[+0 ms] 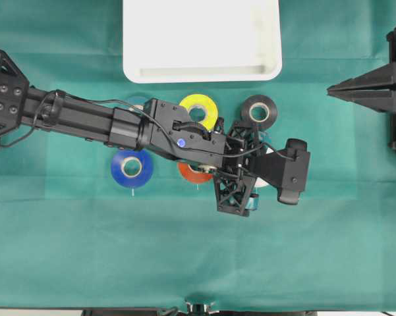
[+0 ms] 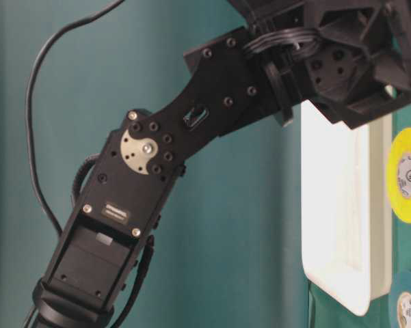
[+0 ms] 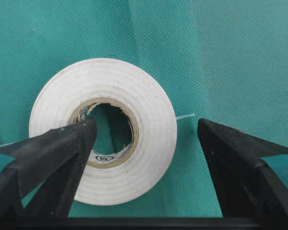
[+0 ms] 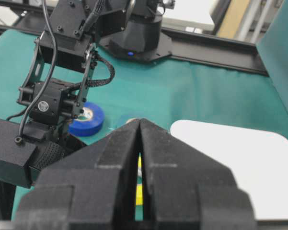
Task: Place the tape from the fixed location into the white case.
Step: 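Lower the open left gripper over the white tape roll's core, then close the left gripper on the white roll's inner rim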
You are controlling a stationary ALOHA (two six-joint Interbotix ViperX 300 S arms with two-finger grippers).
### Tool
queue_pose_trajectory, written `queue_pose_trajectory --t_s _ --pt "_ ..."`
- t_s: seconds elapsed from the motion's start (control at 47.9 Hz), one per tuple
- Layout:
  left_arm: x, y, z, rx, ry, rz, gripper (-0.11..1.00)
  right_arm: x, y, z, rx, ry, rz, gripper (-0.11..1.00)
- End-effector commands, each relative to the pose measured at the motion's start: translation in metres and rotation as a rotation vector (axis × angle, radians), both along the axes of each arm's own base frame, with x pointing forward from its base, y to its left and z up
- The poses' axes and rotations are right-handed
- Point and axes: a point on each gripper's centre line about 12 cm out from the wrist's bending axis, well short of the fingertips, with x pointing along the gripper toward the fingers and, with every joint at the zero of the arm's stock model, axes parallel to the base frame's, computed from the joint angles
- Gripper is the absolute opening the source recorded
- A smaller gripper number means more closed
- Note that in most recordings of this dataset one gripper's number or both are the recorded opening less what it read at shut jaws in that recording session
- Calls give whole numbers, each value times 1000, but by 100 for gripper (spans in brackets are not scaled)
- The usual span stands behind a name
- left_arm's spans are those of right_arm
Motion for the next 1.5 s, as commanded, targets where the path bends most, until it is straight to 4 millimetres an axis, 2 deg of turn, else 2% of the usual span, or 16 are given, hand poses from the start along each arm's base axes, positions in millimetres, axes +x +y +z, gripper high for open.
queue_pose_trajectory --t_s 0.0,0.46,0.752,0.92,1.066,1.17,1.275,1.484 --pt "3 2 9 -5 -23 7 99 3 -1 11 -3 -28 -3 0" --pt "-2 3 -3 -1 5 7 99 3 -1 11 -3 -28 -3 0" --pt "-2 3 -3 -1 5 7 99 3 -1 11 -3 -28 -3 0" --pt "-2 4 -2 -1 3 9 95 3 -1 11 -5 -28 -3 0" --pt "-1 3 -1 -2 -1 7 78 3 -1 11 -5 -28 -3 0" --pt "-1 1 2 -3 -7 4 51 3 -1 11 -5 -28 -3 0" --pt "-2 -3 6 -2 -14 -6 30 3 -1 11 -2 -21 -3 0" --pt "-2 -6 9 -1 -15 -12 28 3 -1 11 -5 -23 -3 0"
